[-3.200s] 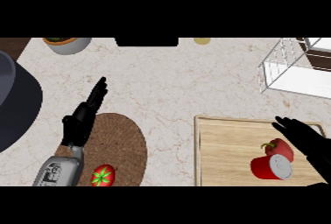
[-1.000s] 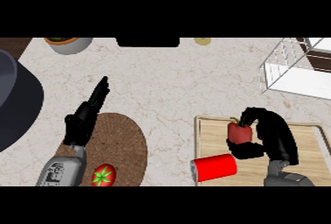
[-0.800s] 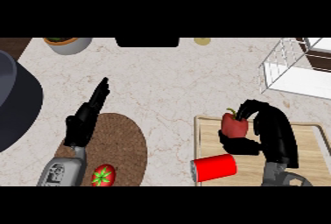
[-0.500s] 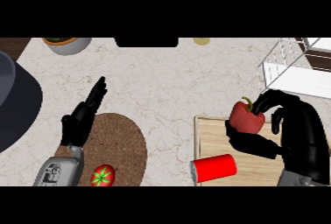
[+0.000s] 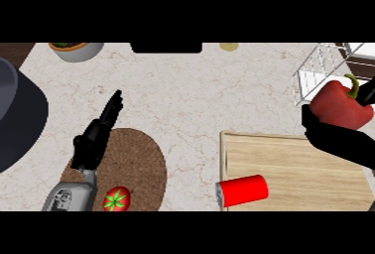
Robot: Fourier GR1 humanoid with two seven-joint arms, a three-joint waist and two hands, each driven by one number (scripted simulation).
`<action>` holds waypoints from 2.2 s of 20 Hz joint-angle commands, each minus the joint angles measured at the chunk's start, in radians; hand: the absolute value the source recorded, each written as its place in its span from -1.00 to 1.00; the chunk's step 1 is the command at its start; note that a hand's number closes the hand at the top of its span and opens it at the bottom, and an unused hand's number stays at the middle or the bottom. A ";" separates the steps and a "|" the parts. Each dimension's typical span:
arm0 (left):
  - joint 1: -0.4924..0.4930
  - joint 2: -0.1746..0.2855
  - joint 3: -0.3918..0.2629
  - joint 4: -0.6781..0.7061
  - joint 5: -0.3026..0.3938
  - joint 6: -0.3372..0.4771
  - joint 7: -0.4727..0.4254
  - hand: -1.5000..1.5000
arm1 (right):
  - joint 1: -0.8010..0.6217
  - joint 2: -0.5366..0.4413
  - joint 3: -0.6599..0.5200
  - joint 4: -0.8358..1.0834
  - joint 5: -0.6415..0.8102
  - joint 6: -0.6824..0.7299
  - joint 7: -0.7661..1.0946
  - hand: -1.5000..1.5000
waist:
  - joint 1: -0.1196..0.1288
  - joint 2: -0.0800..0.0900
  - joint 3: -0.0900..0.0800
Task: Pick the bell pepper from the tray and place it in the tiered shelf
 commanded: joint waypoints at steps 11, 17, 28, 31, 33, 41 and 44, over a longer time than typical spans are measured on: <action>-0.013 -0.010 0.005 0.038 -0.008 -0.004 -0.037 0.00 | -0.303 -0.220 -0.251 0.268 -0.036 0.037 -0.019 1.00 | 0.004 0.002 0.000; -0.019 -0.030 -0.009 0.002 -0.004 -0.003 0.027 0.00 | -0.220 -0.285 -0.302 0.345 -0.038 -0.093 -0.156 1.00 | 0.003 0.002 0.001; 0.012 0.003 0.021 -0.021 0.024 -0.041 -0.002 0.00 | -0.349 -0.448 -0.346 0.693 -0.045 -0.232 -0.363 1.00 | 0.009 0.003 0.001; -0.139 -0.003 0.057 0.068 0.012 -0.006 0.046 0.00 | -0.298 -0.441 -0.324 0.726 -0.006 -0.281 -0.385 1.00 | 0.001 0.004 0.001; -0.008 0.026 0.032 -0.012 0.020 -0.055 0.007 0.00 | -0.344 -0.460 -0.288 0.877 0.061 -0.365 -0.443 1.00 | 0.022 0.007 0.001; -0.053 -0.004 0.023 0.033 -0.018 -0.009 0.005 0.00 | -0.425 -0.447 -0.357 1.136 0.000 -0.603 -0.582 1.00 | 0.017 0.006 0.001; -0.025 -0.016 0.006 0.022 -0.015 -0.015 -0.005 0.00 | -0.433 -0.400 -0.447 1.117 -0.165 -0.677 -0.668 1.00 | 0.022 0.008 0.002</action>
